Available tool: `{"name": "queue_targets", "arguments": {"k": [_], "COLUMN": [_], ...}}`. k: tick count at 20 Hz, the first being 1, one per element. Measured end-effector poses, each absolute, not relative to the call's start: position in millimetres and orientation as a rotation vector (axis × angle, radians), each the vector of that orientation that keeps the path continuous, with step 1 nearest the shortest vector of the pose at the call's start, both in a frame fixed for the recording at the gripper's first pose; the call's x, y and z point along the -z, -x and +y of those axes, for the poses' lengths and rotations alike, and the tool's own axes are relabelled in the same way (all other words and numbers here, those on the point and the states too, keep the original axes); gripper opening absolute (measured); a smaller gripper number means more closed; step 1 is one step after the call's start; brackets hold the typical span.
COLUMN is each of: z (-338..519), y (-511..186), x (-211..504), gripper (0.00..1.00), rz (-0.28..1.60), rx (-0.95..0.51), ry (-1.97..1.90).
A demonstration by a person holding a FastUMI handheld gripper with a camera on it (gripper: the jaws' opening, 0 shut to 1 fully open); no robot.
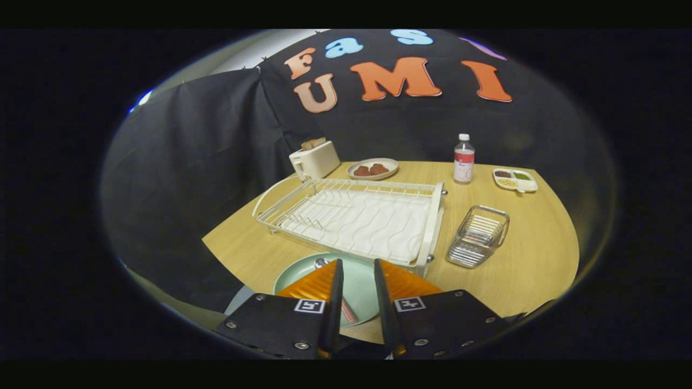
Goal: Take the plate from the dish rack, then take the spoon from the basket and place it into the plate.
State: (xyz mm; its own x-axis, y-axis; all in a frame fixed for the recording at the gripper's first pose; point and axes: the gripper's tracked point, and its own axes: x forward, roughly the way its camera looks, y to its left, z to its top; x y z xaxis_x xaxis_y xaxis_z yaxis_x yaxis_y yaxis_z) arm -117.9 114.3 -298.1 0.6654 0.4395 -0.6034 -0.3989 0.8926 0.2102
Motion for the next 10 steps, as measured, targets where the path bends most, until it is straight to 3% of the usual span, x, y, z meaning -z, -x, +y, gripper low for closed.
{"name": "queue_targets", "arguments": {"k": [4,10], "z": [97.6,63.5], "y": [84.0,44.0], "x": [237.6,147.1], "gripper": [0.46,0.79], "rz": [0.545,0.312], "rx": [-0.418,-0.313], "ry": [-0.071,-0.041]}}
